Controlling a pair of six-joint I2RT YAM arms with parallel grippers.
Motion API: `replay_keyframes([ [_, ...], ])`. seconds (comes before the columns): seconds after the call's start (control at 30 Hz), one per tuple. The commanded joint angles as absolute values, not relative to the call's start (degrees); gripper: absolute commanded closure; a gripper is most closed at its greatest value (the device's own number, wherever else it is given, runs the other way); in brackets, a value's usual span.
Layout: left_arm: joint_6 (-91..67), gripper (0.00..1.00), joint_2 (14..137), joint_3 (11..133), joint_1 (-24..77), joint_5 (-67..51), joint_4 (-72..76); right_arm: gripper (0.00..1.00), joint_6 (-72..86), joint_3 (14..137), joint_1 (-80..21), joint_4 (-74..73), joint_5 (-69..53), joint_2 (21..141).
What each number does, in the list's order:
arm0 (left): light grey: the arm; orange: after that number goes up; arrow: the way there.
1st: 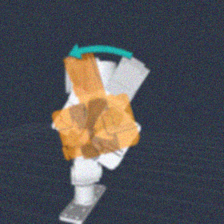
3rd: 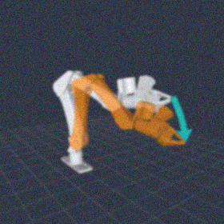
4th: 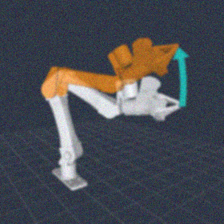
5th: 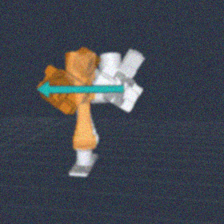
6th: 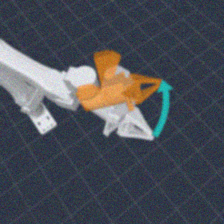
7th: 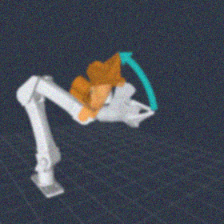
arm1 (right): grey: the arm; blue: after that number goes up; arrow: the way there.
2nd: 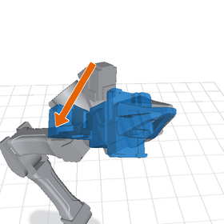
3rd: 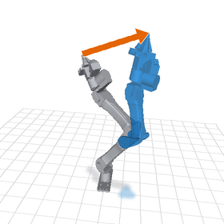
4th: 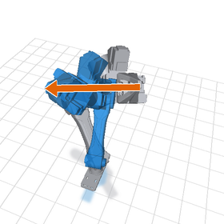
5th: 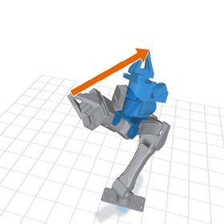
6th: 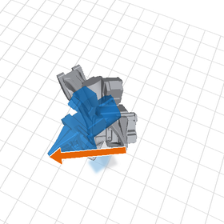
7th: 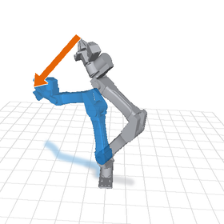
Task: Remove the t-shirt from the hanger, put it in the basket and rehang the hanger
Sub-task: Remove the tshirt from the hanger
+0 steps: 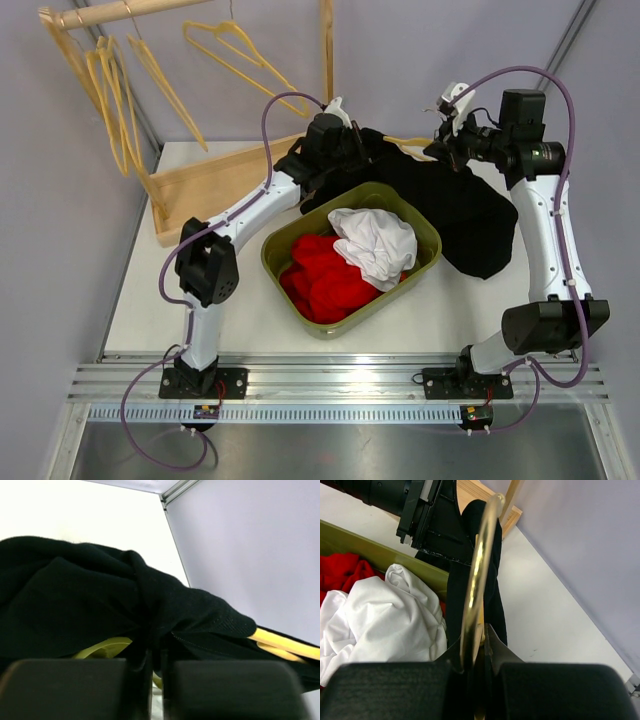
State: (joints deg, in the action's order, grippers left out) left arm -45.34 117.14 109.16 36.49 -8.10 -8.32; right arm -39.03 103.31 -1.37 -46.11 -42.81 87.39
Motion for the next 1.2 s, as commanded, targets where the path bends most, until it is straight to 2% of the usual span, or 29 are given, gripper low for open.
replay_keyframes([
  [0.0,-44.83,1.0,116.64,111.62,35.68,-6.15,-3.78,1.0,-41.39,102.66,-1.23,-43.15,-41.58,83.94],
  [0.33,-44.38,1.0,107.15,97.21,31.03,-4.66,1.04,1.0,-50.36,98.88,2.19,-47.28,-36.03,83.93],
  [0.7,-45.78,1.0,103.72,91.68,25.76,-4.66,1.93,1.0,-61.34,96.42,10.01,-56.23,-45.52,82.0],
  [0.87,-47.11,1.0,102.66,90.0,24.35,-4.92,3.6,1.0,-73.73,95.1,11.86,-64.85,-47.1,82.71],
  [1.17,-48.86,1.0,103.36,93.07,23.38,-11.5,3.69,1.0,-68.03,89.47,11.95,-56.16,-41.3,82.87],
])
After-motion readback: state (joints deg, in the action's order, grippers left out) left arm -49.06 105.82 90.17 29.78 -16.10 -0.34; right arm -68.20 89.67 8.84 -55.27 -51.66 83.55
